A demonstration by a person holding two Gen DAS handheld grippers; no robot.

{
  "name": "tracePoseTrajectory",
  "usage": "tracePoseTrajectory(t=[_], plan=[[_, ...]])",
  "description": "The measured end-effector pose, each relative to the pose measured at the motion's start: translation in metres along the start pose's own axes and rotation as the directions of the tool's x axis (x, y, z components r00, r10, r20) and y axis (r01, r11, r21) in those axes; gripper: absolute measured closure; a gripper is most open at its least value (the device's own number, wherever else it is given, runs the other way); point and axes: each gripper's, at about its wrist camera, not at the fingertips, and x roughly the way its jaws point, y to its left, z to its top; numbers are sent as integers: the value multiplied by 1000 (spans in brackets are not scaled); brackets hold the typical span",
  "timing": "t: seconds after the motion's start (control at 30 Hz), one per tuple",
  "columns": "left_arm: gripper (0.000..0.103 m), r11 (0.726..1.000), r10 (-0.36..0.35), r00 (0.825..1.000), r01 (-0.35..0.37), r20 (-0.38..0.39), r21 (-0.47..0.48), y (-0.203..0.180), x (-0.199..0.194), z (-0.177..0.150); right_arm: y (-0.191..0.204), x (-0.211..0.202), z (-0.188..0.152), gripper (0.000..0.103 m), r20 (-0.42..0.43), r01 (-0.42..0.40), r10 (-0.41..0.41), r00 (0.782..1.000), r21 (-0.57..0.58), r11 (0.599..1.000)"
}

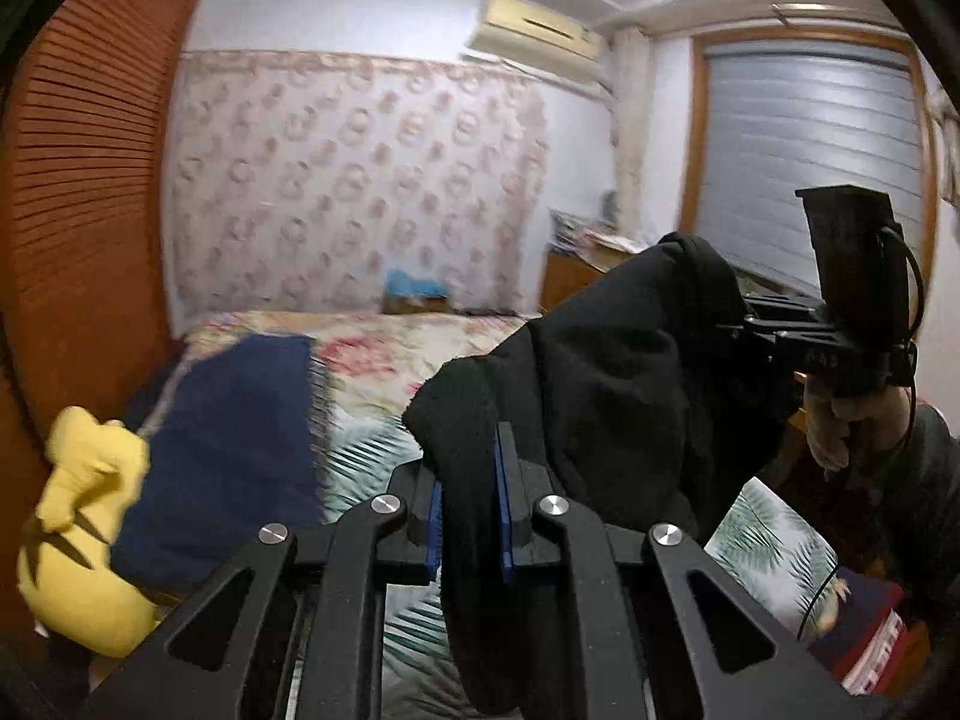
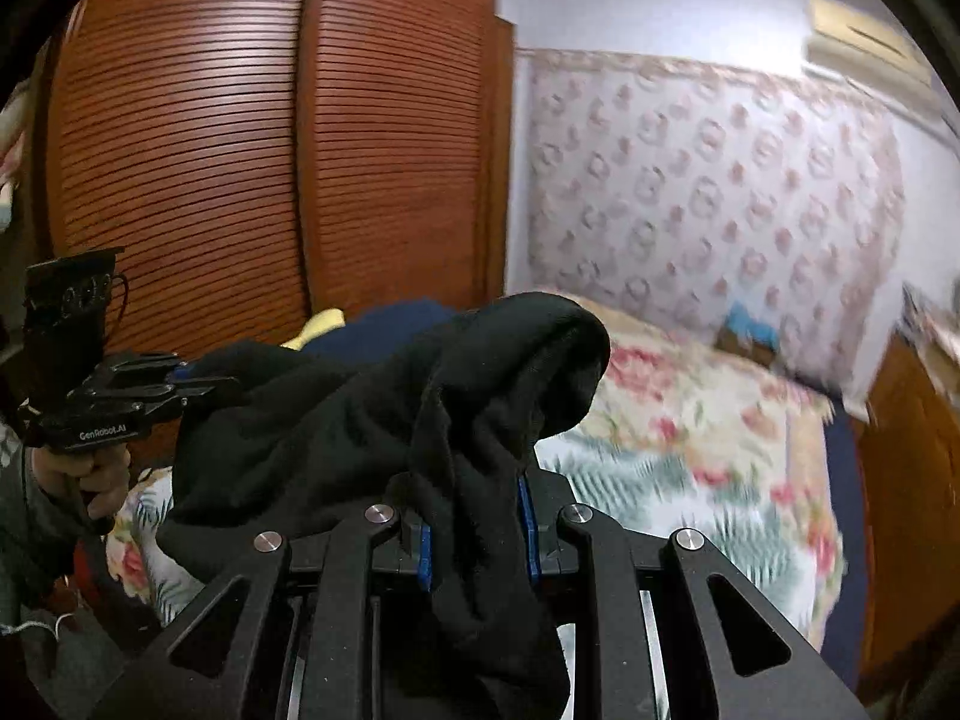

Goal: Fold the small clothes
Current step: 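Carry the shirt with both grippers onto the navy blanket stack, open both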

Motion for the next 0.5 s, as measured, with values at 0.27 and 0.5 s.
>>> tracePoseTrajectory(t=[0.27, 0.5], plan=[[89, 983, 166, 985, -161, 53, -87, 71, 5, 13, -3, 105, 74, 82, -33, -124, 120, 992, -151, 981], [89, 949, 276, 961, -270, 20, -163, 121, 11, -9, 7, 220, 135, 82, -111, -242, 220, 969, -258, 936]])
